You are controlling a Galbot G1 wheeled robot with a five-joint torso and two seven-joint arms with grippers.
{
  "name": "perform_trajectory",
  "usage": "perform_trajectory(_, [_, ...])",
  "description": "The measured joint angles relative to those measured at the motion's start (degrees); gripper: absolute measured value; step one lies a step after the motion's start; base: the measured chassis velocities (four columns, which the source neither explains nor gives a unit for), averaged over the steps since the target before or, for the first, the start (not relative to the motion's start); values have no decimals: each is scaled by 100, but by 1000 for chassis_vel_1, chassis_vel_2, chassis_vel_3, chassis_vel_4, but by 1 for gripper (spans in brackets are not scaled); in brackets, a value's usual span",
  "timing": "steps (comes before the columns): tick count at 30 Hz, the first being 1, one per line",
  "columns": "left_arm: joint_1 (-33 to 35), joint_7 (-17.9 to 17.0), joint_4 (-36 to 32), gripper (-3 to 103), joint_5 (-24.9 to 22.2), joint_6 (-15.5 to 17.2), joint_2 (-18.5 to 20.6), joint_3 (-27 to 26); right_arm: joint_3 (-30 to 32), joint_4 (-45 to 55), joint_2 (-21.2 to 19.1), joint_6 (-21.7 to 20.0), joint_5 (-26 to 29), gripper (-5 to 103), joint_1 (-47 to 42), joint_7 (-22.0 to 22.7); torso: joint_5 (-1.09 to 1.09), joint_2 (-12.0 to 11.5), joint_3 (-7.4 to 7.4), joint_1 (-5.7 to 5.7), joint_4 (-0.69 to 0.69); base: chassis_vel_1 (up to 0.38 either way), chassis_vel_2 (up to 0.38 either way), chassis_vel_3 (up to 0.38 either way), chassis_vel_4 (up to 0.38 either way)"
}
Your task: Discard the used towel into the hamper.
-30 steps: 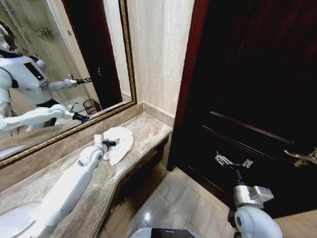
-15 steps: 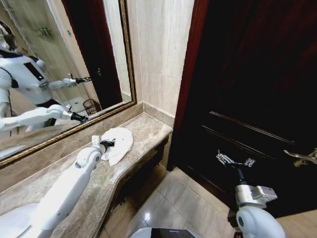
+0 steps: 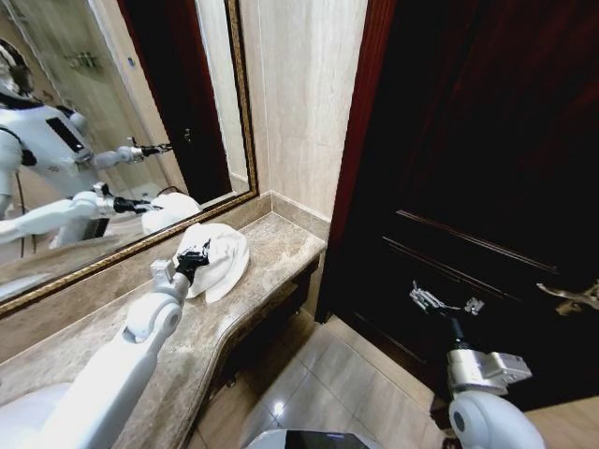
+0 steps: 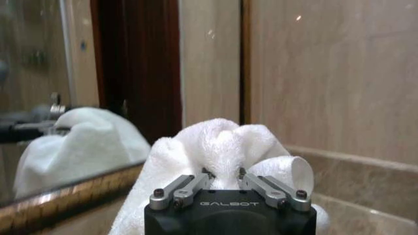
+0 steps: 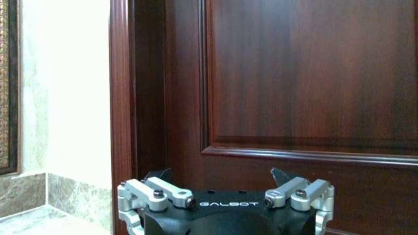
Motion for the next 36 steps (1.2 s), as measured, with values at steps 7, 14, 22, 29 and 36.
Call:
perform_trajectory(7, [730, 435, -797, 11, 569, -209, -342, -747, 57, 105, -3, 25, 106, 100, -70, -65, 0, 0, 0, 0, 3, 0, 0, 0, 0])
perform_trajectory(14, [1775, 925, -1348, 11, 1184, -607, -1006, -1155, 59, 150, -79, -49, 226, 100, -123, -144, 0, 0, 0, 0, 5, 0, 0, 0, 0])
perform_trajectory(22, [2200, 885, -1697, 11, 1426, -700, -1327, -1068, 74, 193, -169, -90, 353, 100, -91, -225, 1, 0, 0, 1, 3, 0, 0, 0, 0])
perform_trajectory(29, [2291, 879, -1830, 11, 1538, -700, -1425, -994, 172, 221, -248, -87, 488, 100, -108, -226, 0, 0, 0, 1, 2, 45, -46, -42, 41])
perform_trajectory(36, [2309, 799, -1893, 11, 1614, -711, -1421, -879, 187, 225, -228, 1, 507, 100, -204, -249, -1, 0, 0, 1, 3, 86, -87, -76, 79])
